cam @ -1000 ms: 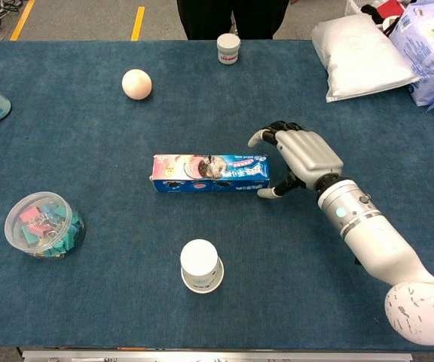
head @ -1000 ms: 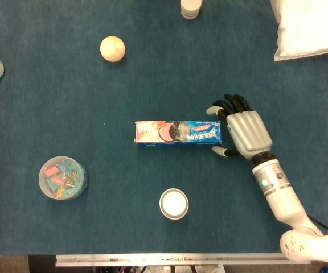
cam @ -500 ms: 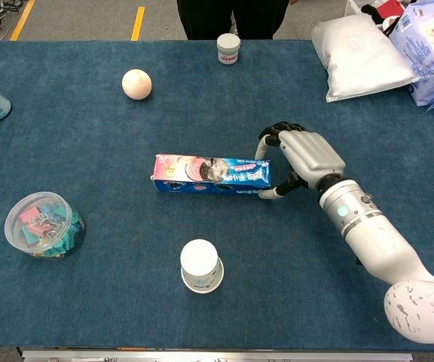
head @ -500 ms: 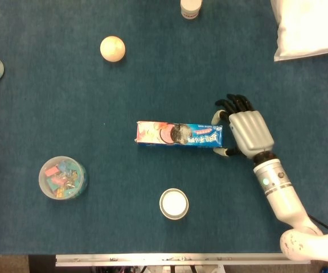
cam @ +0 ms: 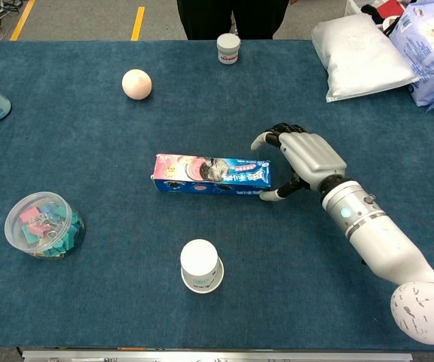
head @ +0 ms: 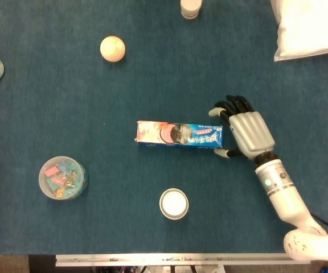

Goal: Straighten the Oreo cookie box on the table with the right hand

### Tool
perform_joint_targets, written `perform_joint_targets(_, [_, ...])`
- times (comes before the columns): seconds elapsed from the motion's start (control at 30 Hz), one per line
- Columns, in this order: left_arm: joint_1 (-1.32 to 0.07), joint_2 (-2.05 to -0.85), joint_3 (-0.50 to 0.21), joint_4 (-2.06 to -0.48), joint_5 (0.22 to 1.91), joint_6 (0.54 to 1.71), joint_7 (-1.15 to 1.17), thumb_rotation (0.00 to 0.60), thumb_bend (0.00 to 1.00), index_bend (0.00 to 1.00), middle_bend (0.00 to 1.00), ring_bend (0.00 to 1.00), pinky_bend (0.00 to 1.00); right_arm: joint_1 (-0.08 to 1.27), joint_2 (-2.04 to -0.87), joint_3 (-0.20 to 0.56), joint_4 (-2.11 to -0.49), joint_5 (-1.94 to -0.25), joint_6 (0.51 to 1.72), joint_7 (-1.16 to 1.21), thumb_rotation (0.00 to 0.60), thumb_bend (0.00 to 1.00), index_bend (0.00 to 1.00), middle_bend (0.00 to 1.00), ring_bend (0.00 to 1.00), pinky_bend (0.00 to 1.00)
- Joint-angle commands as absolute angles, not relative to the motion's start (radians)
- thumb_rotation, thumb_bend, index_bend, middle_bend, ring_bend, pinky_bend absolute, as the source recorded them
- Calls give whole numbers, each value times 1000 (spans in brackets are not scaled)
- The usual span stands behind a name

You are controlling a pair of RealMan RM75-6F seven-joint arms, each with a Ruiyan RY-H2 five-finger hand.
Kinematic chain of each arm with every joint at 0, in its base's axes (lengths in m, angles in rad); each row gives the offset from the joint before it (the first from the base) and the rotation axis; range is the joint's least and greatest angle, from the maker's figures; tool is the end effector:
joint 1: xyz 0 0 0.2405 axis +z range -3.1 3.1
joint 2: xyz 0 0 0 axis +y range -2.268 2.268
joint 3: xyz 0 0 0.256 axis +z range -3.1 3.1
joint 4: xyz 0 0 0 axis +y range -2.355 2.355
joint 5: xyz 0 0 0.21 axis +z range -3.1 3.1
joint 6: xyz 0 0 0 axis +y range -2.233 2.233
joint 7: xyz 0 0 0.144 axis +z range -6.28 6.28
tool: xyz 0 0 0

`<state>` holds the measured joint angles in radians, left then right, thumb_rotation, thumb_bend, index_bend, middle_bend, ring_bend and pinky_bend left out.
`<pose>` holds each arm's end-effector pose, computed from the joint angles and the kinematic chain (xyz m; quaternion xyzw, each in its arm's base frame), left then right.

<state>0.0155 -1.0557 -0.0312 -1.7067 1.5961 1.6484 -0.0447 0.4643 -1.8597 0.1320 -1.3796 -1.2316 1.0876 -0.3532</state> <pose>-0.2930 0.1451 0.1845 -0.5603 -0.3758 -0.4427 0.5907 -0.1687 -0.2566 -0.0948 0.6842 -0.4724 0.3830 0.4026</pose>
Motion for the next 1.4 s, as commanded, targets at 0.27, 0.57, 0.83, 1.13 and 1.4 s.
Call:
perform_joint_targets(0.27, [16, -1055, -31, -1707, 1597, 1649, -45, 600, 276, 680, 559, 376, 495, 463, -1864, 141, -1399, -1194, 1087, -364, 600, 55, 503, 222, 81, 86])
perform_joint_targets(0.57, [16, -1056, -31, -1706, 1596, 1648, -44, 600, 276, 680, 559, 377, 495, 469, -1845, 132, -1403, -1218, 1080, -325, 600, 0, 444, 223, 81, 79])
perform_joint_targets(0.83, [15, -1057, -31, -1706, 1595, 1646, -44, 600, 276, 680, 559, 376, 495, 474, -1831, 122, -1403, -1235, 1074, -306, 600, 0, 245, 223, 80, 73])
perform_joint_targets(1.13, [15, -1057, -31, -1707, 1594, 1646, -44, 600, 277, 680, 559, 376, 495, 482, -1809, 119, -1432, -1210, 1029, -279, 600, 0, 213, 215, 71, 66])
perform_joint_targets(1.4, [14, -1056, -31, -1705, 1594, 1645, -45, 600, 277, 680, 559, 376, 495, 483, -1804, 131, -1456, -1169, 1016, -261, 600, 0, 213, 215, 71, 66])
